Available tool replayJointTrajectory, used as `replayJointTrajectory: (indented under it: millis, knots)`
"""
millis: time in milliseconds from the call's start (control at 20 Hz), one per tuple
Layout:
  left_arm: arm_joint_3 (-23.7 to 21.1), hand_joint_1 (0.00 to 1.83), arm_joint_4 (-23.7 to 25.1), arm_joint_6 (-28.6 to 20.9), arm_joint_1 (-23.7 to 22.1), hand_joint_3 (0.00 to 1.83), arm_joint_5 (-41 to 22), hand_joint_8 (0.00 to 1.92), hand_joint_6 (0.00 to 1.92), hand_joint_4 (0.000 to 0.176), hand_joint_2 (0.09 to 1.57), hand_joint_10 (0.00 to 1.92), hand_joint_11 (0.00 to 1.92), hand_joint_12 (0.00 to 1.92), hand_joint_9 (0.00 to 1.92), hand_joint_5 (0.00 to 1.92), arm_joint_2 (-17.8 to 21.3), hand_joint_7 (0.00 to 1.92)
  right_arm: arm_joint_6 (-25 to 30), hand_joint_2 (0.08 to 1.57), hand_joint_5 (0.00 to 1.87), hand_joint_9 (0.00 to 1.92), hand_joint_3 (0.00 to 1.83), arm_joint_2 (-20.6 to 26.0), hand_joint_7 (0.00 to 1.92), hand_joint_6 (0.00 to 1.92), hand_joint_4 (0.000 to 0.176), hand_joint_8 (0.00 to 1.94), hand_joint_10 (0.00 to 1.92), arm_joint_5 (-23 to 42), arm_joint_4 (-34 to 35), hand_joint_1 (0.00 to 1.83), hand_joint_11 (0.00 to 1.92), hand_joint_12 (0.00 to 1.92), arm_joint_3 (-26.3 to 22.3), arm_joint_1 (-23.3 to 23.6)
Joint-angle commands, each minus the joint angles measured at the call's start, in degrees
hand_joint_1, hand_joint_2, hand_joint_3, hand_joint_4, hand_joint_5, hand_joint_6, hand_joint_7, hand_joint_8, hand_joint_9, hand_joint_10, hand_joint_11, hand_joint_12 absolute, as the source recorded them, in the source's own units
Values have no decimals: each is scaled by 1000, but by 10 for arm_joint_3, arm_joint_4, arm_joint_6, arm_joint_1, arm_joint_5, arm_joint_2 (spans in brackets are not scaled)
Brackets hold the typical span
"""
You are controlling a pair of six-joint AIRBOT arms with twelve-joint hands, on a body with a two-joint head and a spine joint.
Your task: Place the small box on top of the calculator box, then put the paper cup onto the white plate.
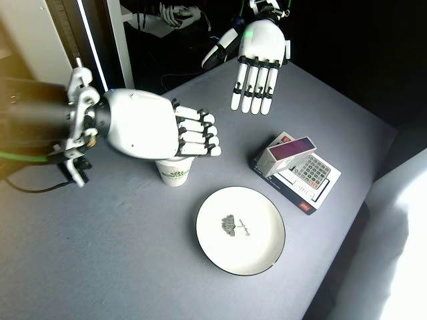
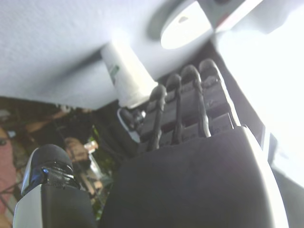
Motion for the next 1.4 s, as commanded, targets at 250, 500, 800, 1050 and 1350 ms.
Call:
replayJointTrajectory:
  millis: [250, 500, 800, 1050, 1350]
  knots:
    - [-7, 58, -3, -13, -3, 1, -42, 2, 3, 0, 992, 2, 0, 183, 89, 75, 7, 95, 10, 923, 0, 0, 0, -10, 0, 0, 0, 0, 0, 11, 4, 1143, 0, 0, 12, 10]
    - [-8, 56, 19, -32, -4, 2, -31, 5, 2, 0, 991, 5, 39, 79, 106, 100, 7, 121, 8, 954, 0, 0, 7, -30, 0, 0, 0, 0, 0, 9, 4, 1125, 0, 0, 36, 6]
    - [-4, 33, 23, -32, -26, 0, -31, 0, 5, 0, 1005, 0, 0, 277, 123, 103, 7, 134, -2, 945, 0, 0, 1, -47, 0, 0, 0, 0, 0, 11, 4, 1154, 0, 0, 51, -6]
    - [-5, 36, 28, -40, -28, 1, -25, 2, 3, 0, 1014, 2, 0, 164, 88, 65, 6, 91, -8, 988, 0, 0, 15, -57, 0, 0, 0, 0, 0, 11, 4, 1090, 20, 14, 55, -13]
    - [-3, 51, 42, -56, -28, 1, -14, 1, 1, 0, 1021, 0, 0, 130, 82, 55, 6, 85, -9, 989, 0, 0, 0, -57, 0, 0, 0, 0, 0, 11, 4, 1130, 0, 455, 61, -17]
